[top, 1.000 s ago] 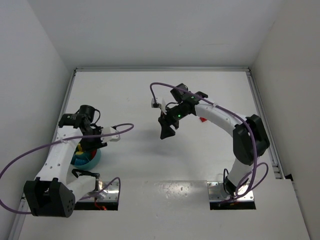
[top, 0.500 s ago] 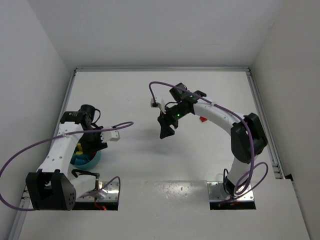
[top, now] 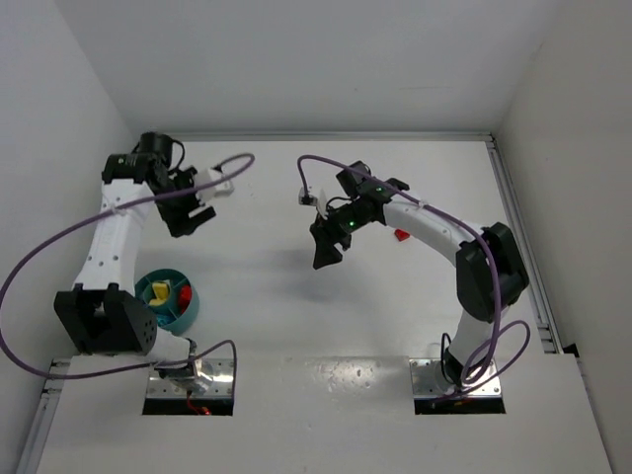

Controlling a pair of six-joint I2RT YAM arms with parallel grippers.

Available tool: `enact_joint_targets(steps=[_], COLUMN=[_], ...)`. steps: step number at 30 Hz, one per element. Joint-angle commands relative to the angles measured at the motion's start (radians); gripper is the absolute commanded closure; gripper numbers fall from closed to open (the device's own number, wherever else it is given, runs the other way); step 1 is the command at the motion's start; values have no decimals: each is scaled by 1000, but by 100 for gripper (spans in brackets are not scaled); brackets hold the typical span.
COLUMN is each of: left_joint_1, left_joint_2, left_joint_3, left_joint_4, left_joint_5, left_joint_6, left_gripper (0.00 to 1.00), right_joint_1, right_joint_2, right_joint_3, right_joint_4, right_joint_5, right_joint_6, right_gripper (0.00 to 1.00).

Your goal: Sort the legos into containers by color

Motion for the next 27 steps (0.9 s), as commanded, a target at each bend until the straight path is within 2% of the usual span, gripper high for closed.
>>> enact_joint_targets(steps=[1,2,4,8,10,11,13,15,20,27], left_joint_1=[20,20,8,-17,-40,-64,-113,-147,-241,-186], left_joint_2=[123,156,219,357,382,382,337,300,300,265], left_joint_3=[203,239,305,476,500,500,467,413,429,394], left_joint_4=[108,146,167,179,220,230,327,398,359,331], left_joint_5=[113,114,124,178,160,137,56,-75,-367,-328], left_joint_6=[-240,-377,-497,-778,-942,-978,-1099,-1136,-1149,-1122], left_gripper=[11,7,1,1,1,1,1,1,1,1], right_joint_1=[-50,-64,-116,-229,-279,-317,-346,-368,-405,-435], right_joint_2=[-1,-1,14,49,49,39,17,6,52,113], right_joint_3=[-26,-39,-39,-12,-12,-21,-35,-44,-55,-64], right_joint_4=[143,168,156,91,91,91,116,126,149,171], right_joint_5=[45,58,102,229,341,375,489,597,717,753], right_joint_6=[190,219,268,301,310,298,281,256,233,192], right_gripper=[36,36,36,36,37,37,37,34,33,33])
